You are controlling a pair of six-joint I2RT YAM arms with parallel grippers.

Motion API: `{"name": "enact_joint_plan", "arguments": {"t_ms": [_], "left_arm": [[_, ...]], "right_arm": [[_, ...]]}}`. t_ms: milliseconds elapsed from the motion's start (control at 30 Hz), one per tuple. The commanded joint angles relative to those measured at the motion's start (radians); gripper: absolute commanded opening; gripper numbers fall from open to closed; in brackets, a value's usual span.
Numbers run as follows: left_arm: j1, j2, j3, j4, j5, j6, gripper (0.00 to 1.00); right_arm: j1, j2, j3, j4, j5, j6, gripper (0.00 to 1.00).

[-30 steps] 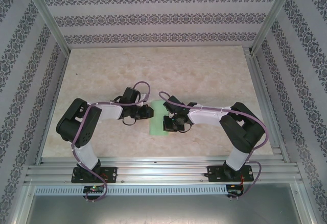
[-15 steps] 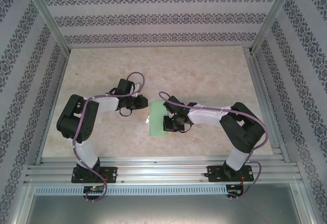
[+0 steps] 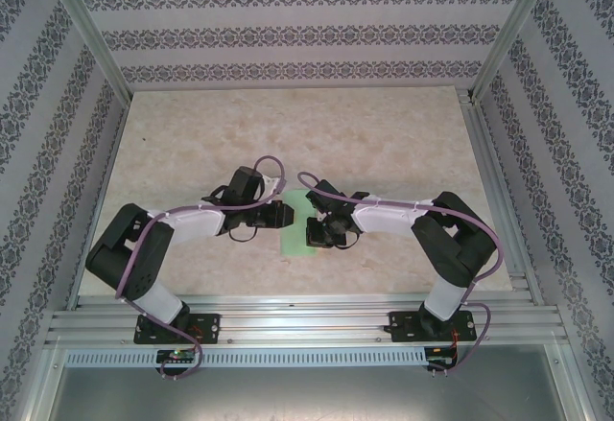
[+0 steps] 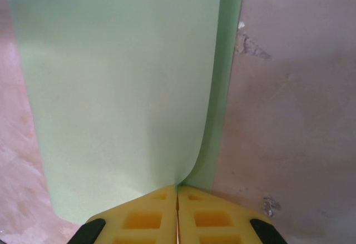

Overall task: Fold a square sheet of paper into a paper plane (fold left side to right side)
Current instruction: Hold the square sheet of paper at the center of the table.

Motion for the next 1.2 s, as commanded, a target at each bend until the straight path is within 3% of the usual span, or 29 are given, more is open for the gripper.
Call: {"name": "enact_joint_plan", "arguments": {"t_ms": [0, 400, 567, 767, 1167], "left_arm": [[-0.010, 0.052, 0.001, 0.068, -0.001, -0.019, 0.18], [-0.027, 0.146, -0.035, 0.028, -0.089, 0.033, 0.17], [-0.026, 0.145, -0.065, 0.021, -0.106, 0.047, 0.17], [-0.034, 0.140, -0.082, 0.041, -0.097, 0.047, 0.17], [-0.052, 0.109, -0.079, 0.035, -0.091, 0.071, 0.17]], "right_arm": [[0.019, 0.072, -0.033, -0.096, 0.069, -0.016, 0.08], [0.019, 0.037, -0.021, -0.098, 0.067, -0.012, 0.12], [-0.007, -0.079, -0.002, -0.171, 0.105, -0.032, 0.21], [-0.078, -0.197, 0.008, -0.137, 0.077, -0.046, 0.24], [-0.135, 0.032, 0.176, 0.058, -0.016, -0.029, 0.26]]}}
